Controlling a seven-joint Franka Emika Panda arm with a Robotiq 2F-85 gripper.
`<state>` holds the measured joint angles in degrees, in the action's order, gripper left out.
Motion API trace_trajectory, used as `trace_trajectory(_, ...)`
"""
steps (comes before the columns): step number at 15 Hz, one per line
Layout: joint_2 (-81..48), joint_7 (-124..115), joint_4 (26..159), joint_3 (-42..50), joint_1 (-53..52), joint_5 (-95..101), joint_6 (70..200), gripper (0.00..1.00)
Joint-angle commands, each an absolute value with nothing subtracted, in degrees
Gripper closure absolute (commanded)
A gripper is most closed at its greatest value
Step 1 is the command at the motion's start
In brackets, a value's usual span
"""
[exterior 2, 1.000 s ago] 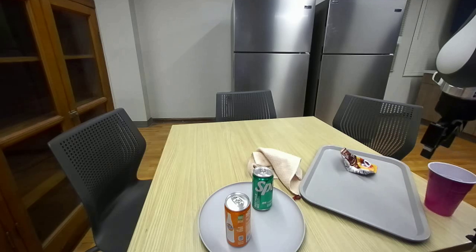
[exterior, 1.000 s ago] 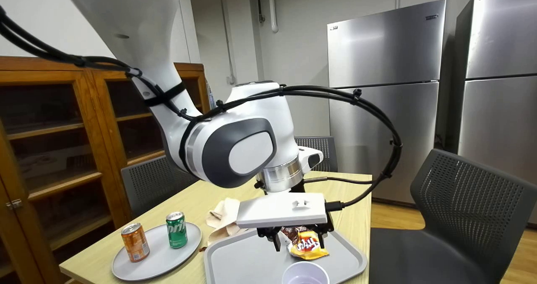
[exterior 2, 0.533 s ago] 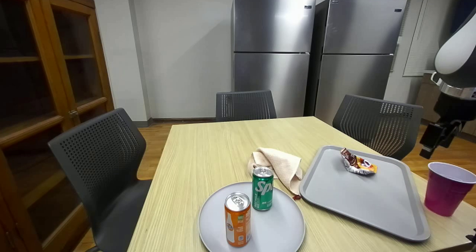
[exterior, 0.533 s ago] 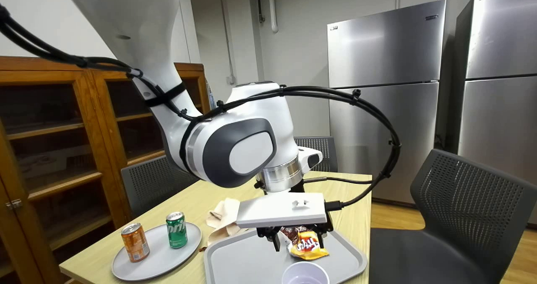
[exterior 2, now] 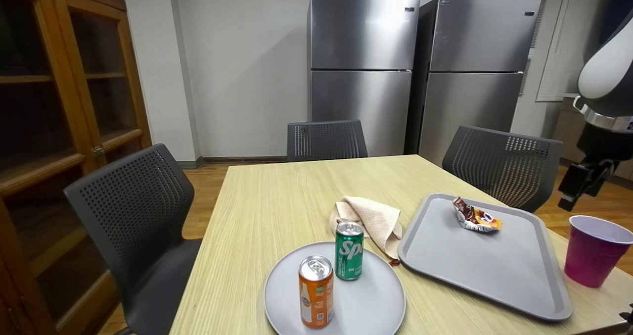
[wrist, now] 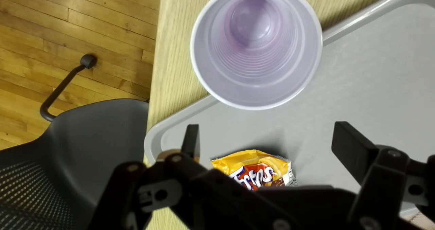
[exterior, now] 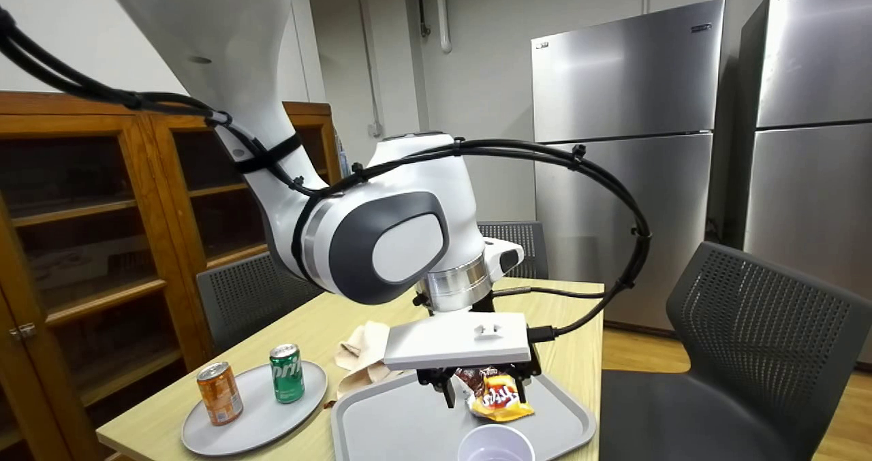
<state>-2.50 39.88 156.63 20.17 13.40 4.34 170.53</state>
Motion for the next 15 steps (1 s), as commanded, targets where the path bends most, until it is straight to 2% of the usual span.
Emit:
trace_trajectory(1,-2.5,39.9,156.6,20.2,13.4,4.3,170.5,0.00)
trace_trajectory(15,-3.8,44.1,154.0,16.3,12.4,-1.0,170.9,0.00)
